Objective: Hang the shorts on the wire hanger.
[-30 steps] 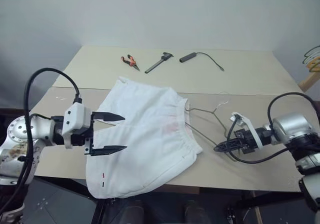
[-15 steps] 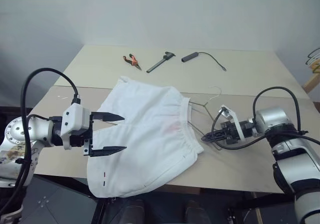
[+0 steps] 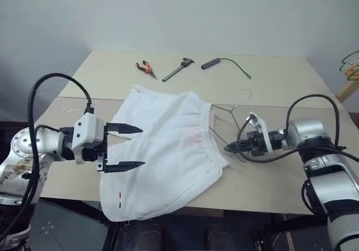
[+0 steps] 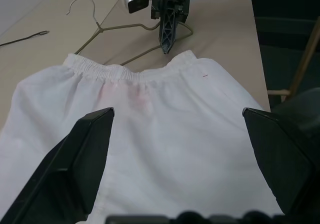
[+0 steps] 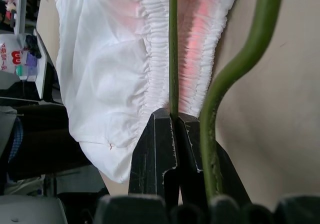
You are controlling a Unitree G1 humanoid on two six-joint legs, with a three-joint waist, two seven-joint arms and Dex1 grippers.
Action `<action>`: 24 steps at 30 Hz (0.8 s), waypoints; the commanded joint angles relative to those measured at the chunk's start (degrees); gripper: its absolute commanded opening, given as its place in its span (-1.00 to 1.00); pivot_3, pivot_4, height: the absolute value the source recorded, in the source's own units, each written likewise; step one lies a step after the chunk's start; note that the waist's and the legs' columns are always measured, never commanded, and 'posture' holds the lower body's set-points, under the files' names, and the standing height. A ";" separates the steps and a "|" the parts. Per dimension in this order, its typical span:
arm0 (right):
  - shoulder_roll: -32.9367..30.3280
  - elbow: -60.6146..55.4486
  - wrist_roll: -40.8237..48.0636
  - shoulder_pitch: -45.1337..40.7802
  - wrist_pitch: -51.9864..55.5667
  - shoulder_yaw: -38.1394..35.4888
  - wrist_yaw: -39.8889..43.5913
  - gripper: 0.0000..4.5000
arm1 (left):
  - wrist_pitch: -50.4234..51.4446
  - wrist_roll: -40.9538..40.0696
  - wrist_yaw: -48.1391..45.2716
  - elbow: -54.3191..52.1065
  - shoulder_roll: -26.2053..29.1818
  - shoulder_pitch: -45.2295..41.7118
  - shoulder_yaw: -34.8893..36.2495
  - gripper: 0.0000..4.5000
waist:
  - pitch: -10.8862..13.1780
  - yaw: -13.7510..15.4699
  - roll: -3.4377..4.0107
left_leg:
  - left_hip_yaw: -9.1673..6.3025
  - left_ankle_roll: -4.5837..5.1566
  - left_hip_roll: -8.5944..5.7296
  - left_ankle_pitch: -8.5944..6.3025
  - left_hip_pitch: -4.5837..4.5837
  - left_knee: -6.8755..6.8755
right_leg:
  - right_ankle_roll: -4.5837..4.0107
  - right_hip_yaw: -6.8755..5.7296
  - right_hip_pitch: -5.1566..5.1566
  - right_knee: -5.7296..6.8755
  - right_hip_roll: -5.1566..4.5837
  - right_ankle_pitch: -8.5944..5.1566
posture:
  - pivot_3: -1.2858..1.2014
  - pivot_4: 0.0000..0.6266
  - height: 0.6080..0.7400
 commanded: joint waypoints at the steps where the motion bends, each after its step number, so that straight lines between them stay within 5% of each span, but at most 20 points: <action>1: -0.11 -1.79 0.00 -2.72 -1.29 -1.25 0.97 -1.00 | -0.84 -0.56 -0.32 0.02 0.12 -0.94 0.23 0.99 | 0.00 -0.05 0.00 | 0.00 0.00 0.00 0.00 -0.01 0.00 | 0.00 0.00 -0.01 0.00 0.00 0.00 | 0.11 -0.78 1.00; 14: -4.43 -16.73 -2.14 -4.39 -6.47 -5.19 -6.26 -1.00 | -3.33 1.20 -1.77 5.67 0.41 -6.46 -0.44 0.99 | 0.00 -0.21 0.00 | -0.02 -0.04 0.00 0.02 -0.09 0.00 | 0.00 0.00 -0.08 -0.01 0.00 0.00 | 0.08 -0.82 1.00; 24: -3.92 -42.80 -9.00 -2.75 -21.26 -4.01 -18.41 -1.00 | -11.59 6.39 -7.41 23.72 3.62 -24.63 -1.61 0.99 | -0.04 -1.83 -0.03 | -0.02 -0.12 0.00 0.07 -0.18 0.01 | 0.00 -0.01 -0.20 0.04 0.00 0.00 | 0.04 -0.90 1.00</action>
